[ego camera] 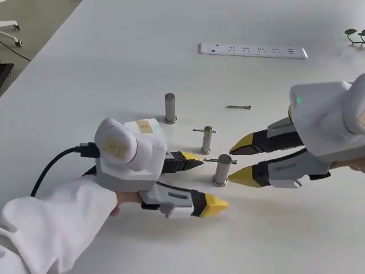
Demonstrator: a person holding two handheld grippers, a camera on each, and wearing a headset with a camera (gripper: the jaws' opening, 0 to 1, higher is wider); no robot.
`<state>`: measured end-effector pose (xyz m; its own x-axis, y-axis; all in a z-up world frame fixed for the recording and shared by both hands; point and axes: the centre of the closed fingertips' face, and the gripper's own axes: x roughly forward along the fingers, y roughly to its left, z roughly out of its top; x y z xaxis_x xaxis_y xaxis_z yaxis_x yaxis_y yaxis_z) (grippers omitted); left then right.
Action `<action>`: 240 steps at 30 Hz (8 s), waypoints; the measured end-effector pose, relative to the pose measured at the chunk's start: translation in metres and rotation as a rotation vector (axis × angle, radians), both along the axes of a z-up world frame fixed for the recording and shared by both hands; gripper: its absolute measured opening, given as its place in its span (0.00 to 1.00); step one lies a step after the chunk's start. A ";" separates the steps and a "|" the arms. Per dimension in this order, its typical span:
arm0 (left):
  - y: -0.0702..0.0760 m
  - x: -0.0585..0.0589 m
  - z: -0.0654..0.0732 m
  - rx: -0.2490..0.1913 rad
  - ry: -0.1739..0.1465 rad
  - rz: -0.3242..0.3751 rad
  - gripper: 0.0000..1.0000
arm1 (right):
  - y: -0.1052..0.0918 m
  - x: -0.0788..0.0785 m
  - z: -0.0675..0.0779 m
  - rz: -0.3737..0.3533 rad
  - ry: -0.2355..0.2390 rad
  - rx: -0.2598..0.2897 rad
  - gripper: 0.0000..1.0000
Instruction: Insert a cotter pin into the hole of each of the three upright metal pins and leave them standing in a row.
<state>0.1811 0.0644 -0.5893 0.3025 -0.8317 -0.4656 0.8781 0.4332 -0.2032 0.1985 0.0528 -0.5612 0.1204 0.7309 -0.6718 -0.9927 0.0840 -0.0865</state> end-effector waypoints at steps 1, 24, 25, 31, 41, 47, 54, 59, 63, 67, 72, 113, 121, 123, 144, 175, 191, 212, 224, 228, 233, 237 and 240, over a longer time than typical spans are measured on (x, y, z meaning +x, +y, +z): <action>0.003 0.000 0.001 -0.009 0.003 0.021 0.69 | 0.000 0.001 -0.002 -0.002 -0.007 -0.005 0.25; 0.049 -0.036 0.017 0.025 0.028 0.072 0.99 | 0.015 0.005 -0.011 -0.065 0.057 0.096 0.24; 0.050 -0.036 0.018 0.028 0.026 0.075 0.99 | 0.016 0.006 -0.012 -0.064 0.056 0.094 0.23; 0.053 -0.035 0.024 0.028 0.012 0.080 0.99 | 0.016 0.005 -0.015 -0.061 0.064 0.092 0.11; 0.060 -0.037 0.021 0.047 0.024 0.095 0.99 | 0.017 0.003 -0.015 -0.043 0.090 0.124 0.09; 0.065 -0.032 0.022 0.062 0.009 0.120 0.99 | 0.010 0.009 -0.013 -0.013 0.066 0.102 0.08; 0.069 -0.032 0.029 0.051 0.013 0.145 0.99 | -0.007 0.031 -0.001 -0.027 0.054 0.117 0.08; 0.074 -0.035 0.029 0.064 0.015 0.166 0.99 | -0.023 0.048 -0.007 -0.031 0.054 0.072 0.08; 0.078 -0.037 0.026 0.073 0.026 0.183 1.00 | -0.028 0.058 -0.009 -0.057 0.056 0.081 0.08; 0.080 -0.039 0.026 0.073 0.034 0.191 1.00 | -0.028 0.062 -0.010 -0.062 0.056 0.085 0.08; 0.082 -0.040 0.023 0.081 0.041 0.204 0.99 | -0.025 0.061 -0.010 -0.059 0.071 0.099 0.08; 0.066 -0.044 0.037 0.002 0.080 0.194 0.99 | -0.029 0.057 0.024 -0.138 -0.008 0.192 0.30; 0.065 -0.045 0.041 -0.021 0.082 0.197 0.99 | -0.040 0.045 0.057 -0.214 -0.032 0.277 0.44; 0.064 -0.044 0.044 -0.038 0.086 0.204 0.99 | -0.043 0.040 0.063 -0.226 -0.034 0.298 0.47; 0.063 -0.048 0.054 -0.136 0.124 0.220 0.96 | -0.090 -0.006 0.074 -0.431 0.041 0.435 0.46; 0.080 -0.035 0.060 -0.157 0.119 0.270 0.96 | -0.131 -0.046 0.040 -0.591 0.143 0.395 0.48; 0.087 0.037 0.073 -0.170 0.076 0.310 0.98 | -0.134 -0.057 0.034 -0.627 0.171 0.397 0.73; 0.073 0.136 0.069 -0.089 -0.077 0.428 0.95 | -0.138 -0.070 0.025 -0.675 0.209 0.406 0.86; 0.073 0.162 0.052 -0.055 -0.112 0.476 0.53 | -0.138 -0.071 0.026 -0.682 0.211 0.406 0.84; 0.075 0.165 0.041 -0.044 -0.071 0.499 0.42 | -0.137 -0.072 0.025 -0.680 0.209 0.404 0.84; 0.077 0.166 0.032 -0.012 -0.068 0.506 0.31 | -0.138 -0.073 0.025 -0.688 0.212 0.406 0.83; 0.078 0.164 0.025 0.028 -0.081 0.502 0.24 | -0.139 -0.075 0.023 -0.688 0.217 0.400 0.82; 0.078 0.164 0.024 0.034 -0.081 0.493 0.15 | -0.139 -0.075 0.023 -0.690 0.220 0.403 0.82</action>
